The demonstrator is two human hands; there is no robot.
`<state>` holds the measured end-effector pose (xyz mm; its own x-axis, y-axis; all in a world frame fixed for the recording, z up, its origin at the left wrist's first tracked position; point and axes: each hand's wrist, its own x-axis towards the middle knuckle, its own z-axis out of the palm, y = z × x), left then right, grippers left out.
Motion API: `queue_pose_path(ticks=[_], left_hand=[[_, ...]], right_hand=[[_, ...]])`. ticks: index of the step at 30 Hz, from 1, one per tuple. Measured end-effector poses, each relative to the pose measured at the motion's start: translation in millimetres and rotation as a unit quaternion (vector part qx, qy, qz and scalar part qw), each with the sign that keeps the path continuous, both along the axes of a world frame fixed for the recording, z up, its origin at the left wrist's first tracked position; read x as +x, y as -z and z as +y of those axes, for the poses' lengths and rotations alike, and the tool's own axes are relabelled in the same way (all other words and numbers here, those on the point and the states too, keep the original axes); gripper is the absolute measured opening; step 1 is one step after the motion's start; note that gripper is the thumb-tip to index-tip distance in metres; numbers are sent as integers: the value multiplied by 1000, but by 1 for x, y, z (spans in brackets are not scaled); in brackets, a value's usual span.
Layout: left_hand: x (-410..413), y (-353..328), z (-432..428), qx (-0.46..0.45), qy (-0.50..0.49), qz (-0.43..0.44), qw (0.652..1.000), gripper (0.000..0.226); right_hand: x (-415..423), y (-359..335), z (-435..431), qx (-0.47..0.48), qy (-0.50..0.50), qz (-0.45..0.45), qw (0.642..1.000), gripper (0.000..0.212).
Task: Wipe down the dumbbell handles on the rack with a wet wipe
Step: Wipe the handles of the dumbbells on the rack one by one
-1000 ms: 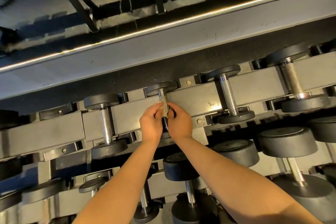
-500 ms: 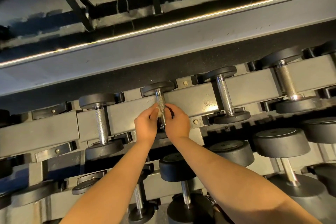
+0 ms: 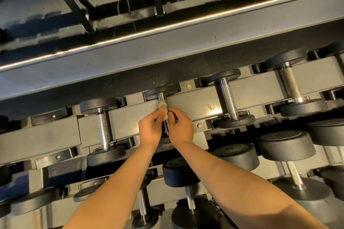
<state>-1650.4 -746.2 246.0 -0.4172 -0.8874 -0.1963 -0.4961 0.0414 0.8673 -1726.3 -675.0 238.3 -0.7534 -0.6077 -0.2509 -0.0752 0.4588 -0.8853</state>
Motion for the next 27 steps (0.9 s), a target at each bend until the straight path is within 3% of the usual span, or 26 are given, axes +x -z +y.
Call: queue_pose_path(ticks=[6,10,16,22,27], left_hand=[[-27,-7,-23,-5,-32,60,998,23],[-12,-3,-5,-27,1,-16,1000,27],[11,-1,28,54,-33,-6,998,23],[18,-12,39,140,-55,1,989,20],[19,-24,43,130,-55,-14,990,20]], right_hand=[[-1,6,-2,-5,19,8,1000,26],[-1,8,-2,-15,37,-5,999,27],[-2,-2,1,-11,27,-52,998,26],[0,-14,24,-18,-11,-160,987,29],[-3,-26,37,-3,-39,-135,990,28]])
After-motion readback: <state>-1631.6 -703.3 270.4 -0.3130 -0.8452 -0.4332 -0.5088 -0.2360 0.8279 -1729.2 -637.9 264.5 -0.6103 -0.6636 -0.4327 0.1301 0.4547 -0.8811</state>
